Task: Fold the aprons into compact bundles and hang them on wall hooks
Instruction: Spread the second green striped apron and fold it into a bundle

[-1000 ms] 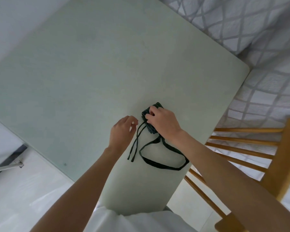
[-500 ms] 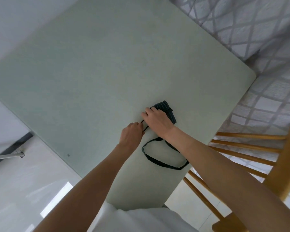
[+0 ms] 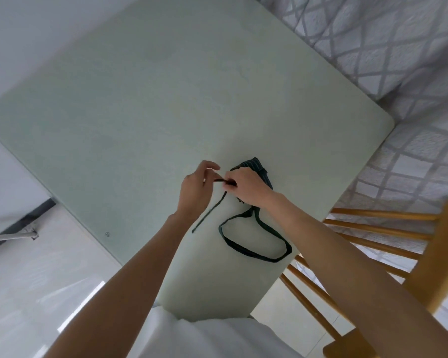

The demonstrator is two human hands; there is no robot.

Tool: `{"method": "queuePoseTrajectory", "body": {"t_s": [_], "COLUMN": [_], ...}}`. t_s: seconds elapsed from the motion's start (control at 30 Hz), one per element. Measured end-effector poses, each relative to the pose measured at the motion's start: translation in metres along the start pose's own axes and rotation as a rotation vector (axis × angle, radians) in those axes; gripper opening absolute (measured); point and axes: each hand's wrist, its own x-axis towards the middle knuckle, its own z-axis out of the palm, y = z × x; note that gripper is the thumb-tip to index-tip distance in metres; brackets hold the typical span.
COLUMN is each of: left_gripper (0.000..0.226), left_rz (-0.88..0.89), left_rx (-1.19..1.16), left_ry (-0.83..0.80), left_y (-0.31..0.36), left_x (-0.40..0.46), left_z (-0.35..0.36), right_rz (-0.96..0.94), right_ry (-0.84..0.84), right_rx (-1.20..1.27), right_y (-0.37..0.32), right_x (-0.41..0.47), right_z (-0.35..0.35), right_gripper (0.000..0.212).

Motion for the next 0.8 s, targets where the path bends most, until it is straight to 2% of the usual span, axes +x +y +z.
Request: {"method": "queuePoseTrajectory", "body": {"t_s": [0.03, 0.1, 0.2, 0.37, 0.53, 0.63, 0.7, 0.8], "left_gripper": [0.027, 0.038, 0.022, 0.009, 0.006, 0.01, 0.018, 0.022], "left_rz": [-0.094, -0.141, -0.131, -0.153, -0.167, -0.205, -0.153, -0.036], "left_rx": [-0.07, -0.071, -0.104, -0.19, -0.206, -0.284, -0.348, -0.241], "left_ry": [-0.014, -0.146, -0.252, -0.175, -0.15, -0.149, -0.119, -0.163], "left_y": [-0.004, -0.012, -0.013, -0.015, -0.019, -0.021, -0.021, -0.017], "left_x": [0.002, 0.003, 0.001, 0.001, -0.001, -0.003, -0.001, 0.004], "left_z": [0.001, 0.008, 0.022, 0.037, 0.037, 0.033, 0.029, 0.022], "right_rz": [0.002, -0.014, -0.053, -0.132, -0.135, -0.141, -0.14, -0.171], "right_ry": [-0.018, -0.034, -0.039, 0.068, 0.276, 0.335, 0.364, 0.379], "right_rx": [0.018, 0.041, -0.006, -0.07, -0.175, -0.209, -0.186, -0.169], "right_y": [0.001, 0.004, 0.006, 0.006, 0.003, -0.001, 0.0, 0.002], "right_x": [0.0, -0.001, -0.005, -0.011, -0.012, -0.011, -0.012, -0.016], "right_z": [-0.002, -0.005, -0.006, -0.007, 0.006, 0.011, 0.009, 0.011], "right_gripper": [0.011, 0.01, 0.017, 0.02, 0.012, 0.012, 0.01, 0.015]}}
